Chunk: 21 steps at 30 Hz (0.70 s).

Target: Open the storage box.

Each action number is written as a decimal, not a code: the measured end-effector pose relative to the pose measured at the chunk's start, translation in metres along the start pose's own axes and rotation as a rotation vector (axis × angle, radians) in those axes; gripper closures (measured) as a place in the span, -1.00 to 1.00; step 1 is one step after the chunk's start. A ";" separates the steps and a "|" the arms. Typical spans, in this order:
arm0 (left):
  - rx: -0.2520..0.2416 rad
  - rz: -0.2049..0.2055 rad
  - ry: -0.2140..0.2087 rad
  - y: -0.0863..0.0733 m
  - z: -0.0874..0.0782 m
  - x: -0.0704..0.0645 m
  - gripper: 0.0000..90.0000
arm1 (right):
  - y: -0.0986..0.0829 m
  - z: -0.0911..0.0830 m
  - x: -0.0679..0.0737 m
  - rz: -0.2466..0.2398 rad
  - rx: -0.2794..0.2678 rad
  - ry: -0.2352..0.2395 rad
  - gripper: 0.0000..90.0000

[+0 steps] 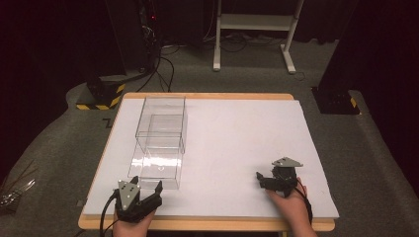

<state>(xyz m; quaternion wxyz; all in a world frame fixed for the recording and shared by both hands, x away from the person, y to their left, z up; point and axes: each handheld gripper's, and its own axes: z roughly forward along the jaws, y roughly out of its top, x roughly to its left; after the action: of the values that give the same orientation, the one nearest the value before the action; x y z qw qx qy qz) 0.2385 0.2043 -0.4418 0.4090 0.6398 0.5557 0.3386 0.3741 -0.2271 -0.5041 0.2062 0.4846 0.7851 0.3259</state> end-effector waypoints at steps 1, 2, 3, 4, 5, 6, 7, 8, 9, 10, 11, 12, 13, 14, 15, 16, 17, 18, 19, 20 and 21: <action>-0.005 -0.004 -0.004 0.002 0.000 0.000 -0.51 | 0.000 0.000 0.000 0.000 0.000 0.000 -0.66; -0.008 -0.001 -0.008 0.004 0.000 0.001 -0.51 | 0.000 0.000 0.000 0.000 0.000 0.000 -0.66; -0.009 -0.003 -0.017 0.007 0.001 0.001 -0.49 | 0.000 0.000 0.000 0.000 0.000 0.000 -0.66; -0.011 -0.002 -0.020 0.009 0.001 0.002 -0.49 | 0.000 0.000 0.000 0.000 0.000 0.000 -0.66; -0.014 -0.002 -0.026 0.011 0.002 0.002 -0.48 | 0.000 0.000 0.000 0.000 0.000 0.000 -0.66; -0.014 -0.002 -0.026 0.011 0.002 0.002 -0.47 | 0.000 0.000 0.000 0.000 0.000 0.000 -0.66; -0.016 -0.002 -0.030 0.014 0.003 0.003 -0.47 | 0.000 0.000 0.000 0.000 -0.001 0.000 -0.66; -0.019 0.000 -0.035 0.016 0.003 0.003 -0.47 | 0.000 0.000 0.000 0.000 -0.001 0.000 -0.66; -0.021 -0.001 -0.040 0.019 0.004 0.003 -0.47 | 0.000 0.000 0.000 0.000 -0.001 0.000 -0.66; -0.020 0.003 -0.055 0.024 0.007 0.004 -0.46 | 0.000 0.000 0.000 0.000 -0.001 0.000 -0.66; -0.017 0.006 -0.063 0.026 0.008 0.004 -0.46 | 0.000 0.000 0.000 0.000 -0.001 0.000 -0.66; -0.017 0.006 -0.063 0.026 0.008 0.004 -0.47 | 0.000 0.000 0.000 0.000 -0.001 0.000 -0.66; -0.015 0.017 -0.075 0.032 0.011 0.004 -0.46 | 0.000 0.000 0.000 0.000 0.000 0.000 -0.66; -0.015 0.019 -0.079 0.035 0.013 0.004 -0.46 | 0.000 0.000 0.000 0.000 0.000 0.000 -0.66; -0.016 0.019 -0.085 0.037 0.015 0.004 -0.46 | 0.000 0.000 0.000 0.000 0.000 0.000 -0.66; -0.018 0.021 -0.099 0.040 0.017 0.005 -0.46 | 0.000 0.000 0.000 0.000 0.000 0.000 -0.66; -0.021 0.018 -0.117 0.042 0.019 0.006 -0.46 | 0.000 0.000 0.000 0.000 0.000 0.000 -0.66; -0.020 0.022 -0.123 0.044 0.021 0.008 -0.45 | 0.000 0.000 0.000 0.000 0.000 0.000 -0.66; -0.018 0.029 -0.123 0.047 0.024 0.009 -0.45 | 0.000 0.000 0.000 0.000 0.000 0.000 -0.66; -0.018 0.029 -0.123 0.047 0.024 0.009 -0.45 | 0.000 0.000 0.000 0.000 0.000 0.000 -0.66; -0.016 0.038 -0.128 0.051 0.029 0.013 -0.45 | 0.000 0.000 0.000 0.000 0.000 0.000 -0.66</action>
<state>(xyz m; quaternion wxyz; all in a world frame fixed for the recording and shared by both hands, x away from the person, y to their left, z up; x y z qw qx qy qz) 0.2883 0.2108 -0.4090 0.4420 0.6674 0.5135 0.3092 0.3741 -0.2271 -0.5041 0.2063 0.4846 0.7851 0.3260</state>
